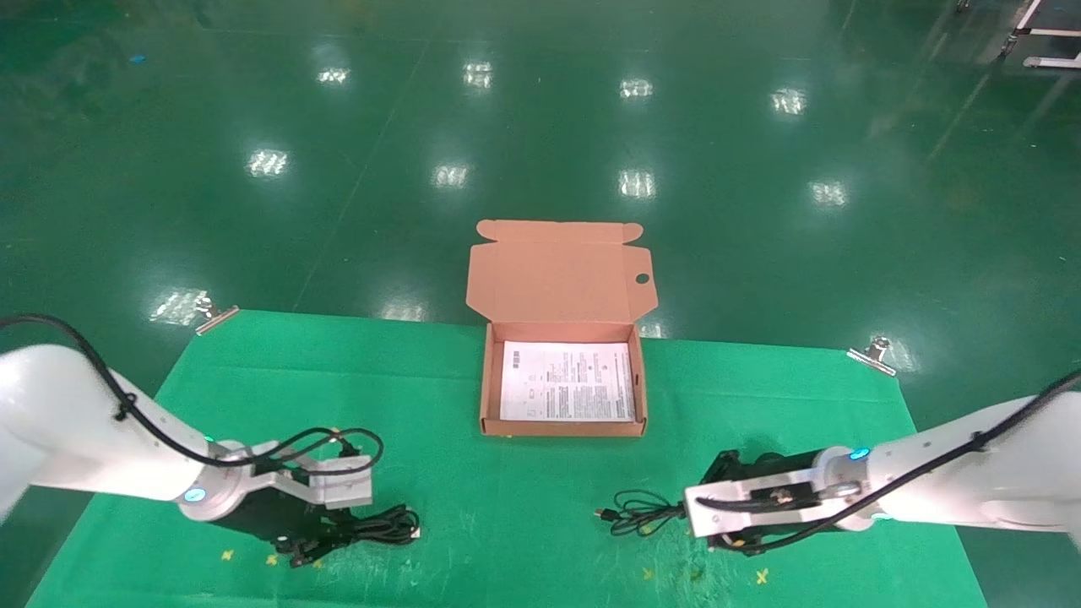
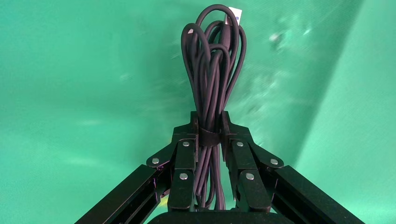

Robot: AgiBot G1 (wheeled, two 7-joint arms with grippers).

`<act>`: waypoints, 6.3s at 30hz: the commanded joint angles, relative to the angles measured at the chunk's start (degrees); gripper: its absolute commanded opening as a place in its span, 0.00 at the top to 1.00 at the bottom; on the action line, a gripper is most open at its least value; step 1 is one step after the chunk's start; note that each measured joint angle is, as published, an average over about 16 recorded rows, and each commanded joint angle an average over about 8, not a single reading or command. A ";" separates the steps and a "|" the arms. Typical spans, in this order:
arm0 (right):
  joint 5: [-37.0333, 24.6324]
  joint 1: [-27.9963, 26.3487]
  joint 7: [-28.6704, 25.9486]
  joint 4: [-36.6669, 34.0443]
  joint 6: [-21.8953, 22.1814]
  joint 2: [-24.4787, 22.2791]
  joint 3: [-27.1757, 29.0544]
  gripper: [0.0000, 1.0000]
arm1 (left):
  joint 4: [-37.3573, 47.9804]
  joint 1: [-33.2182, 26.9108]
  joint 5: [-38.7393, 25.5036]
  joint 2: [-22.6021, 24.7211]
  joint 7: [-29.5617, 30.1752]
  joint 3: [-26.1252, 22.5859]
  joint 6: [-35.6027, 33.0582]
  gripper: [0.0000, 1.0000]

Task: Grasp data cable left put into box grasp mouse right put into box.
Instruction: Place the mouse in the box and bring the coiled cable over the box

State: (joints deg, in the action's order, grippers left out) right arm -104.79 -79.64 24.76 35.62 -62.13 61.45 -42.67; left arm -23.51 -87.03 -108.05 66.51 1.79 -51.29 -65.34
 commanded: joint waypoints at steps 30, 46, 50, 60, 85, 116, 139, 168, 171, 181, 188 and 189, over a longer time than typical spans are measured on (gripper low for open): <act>6.85 -17.41 -2.91 10.80 10.37 2.02 9.61 1.00 | -37.86 -9.12 -5.56 -9.86 13.32 4.63 5.21 1.00; 9.88 -22.34 4.39 0.99 11.87 8.19 10.88 1.00 | -36.27 -12.18 -7.58 -7.22 13.49 5.52 9.12 1.00; 9.98 -22.06 4.52 0.44 11.89 8.33 10.89 1.00 | -36.17 -11.85 -7.55 -7.31 13.46 5.41 8.99 1.00; 9.73 -20.91 5.98 -3.72 13.20 10.06 10.54 1.00 | -37.21 -9.50 -8.46 -8.46 13.51 4.14 7.54 1.00; 18.50 -17.25 8.76 -10.85 18.28 16.97 2.15 1.00 | -43.44 -7.06 -15.07 -13.15 25.01 2.36 0.66 1.00; 31.56 -11.72 -9.05 -14.18 24.11 16.95 -18.37 0.00 | -43.93 -6.94 -15.27 -13.28 25.43 2.32 0.53 1.00; 31.48 -12.86 -8.47 -6.99 26.35 8.14 -16.63 0.00 | -38.66 -3.98 -14.22 -5.96 19.65 1.23 8.76 1.00; 14.24 -14.45 -27.91 22.91 30.05 -17.62 -23.46 0.00 | -15.92 -3.08 1.81 12.20 -3.37 -8.36 29.42 1.00; 12.01 -14.53 -30.99 24.78 30.41 -18.29 -24.10 0.00 | -16.04 -2.92 4.08 12.27 -3.49 -11.27 31.07 1.00; 5.70 -14.77 -39.03 28.61 30.96 -19.20 -25.47 0.00 | -16.26 -3.38 10.16 12.28 -3.03 -19.45 34.98 1.00; 3.41 -14.83 -41.62 30.11 31.04 -19.63 -25.90 0.00 | -16.27 -3.90 12.42 12.37 -3.23 -22.51 36.82 0.12; 3.29 -14.83 -41.71 30.21 31.05 -19.68 -25.93 0.00 | -16.25 -3.92 12.58 12.39 -3.21 -22.67 36.94 0.00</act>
State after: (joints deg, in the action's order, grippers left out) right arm -101.18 -94.46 -16.60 65.58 -31.09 41.86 -68.55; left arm -39.78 -90.89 -95.81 78.86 -1.39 -73.52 -28.67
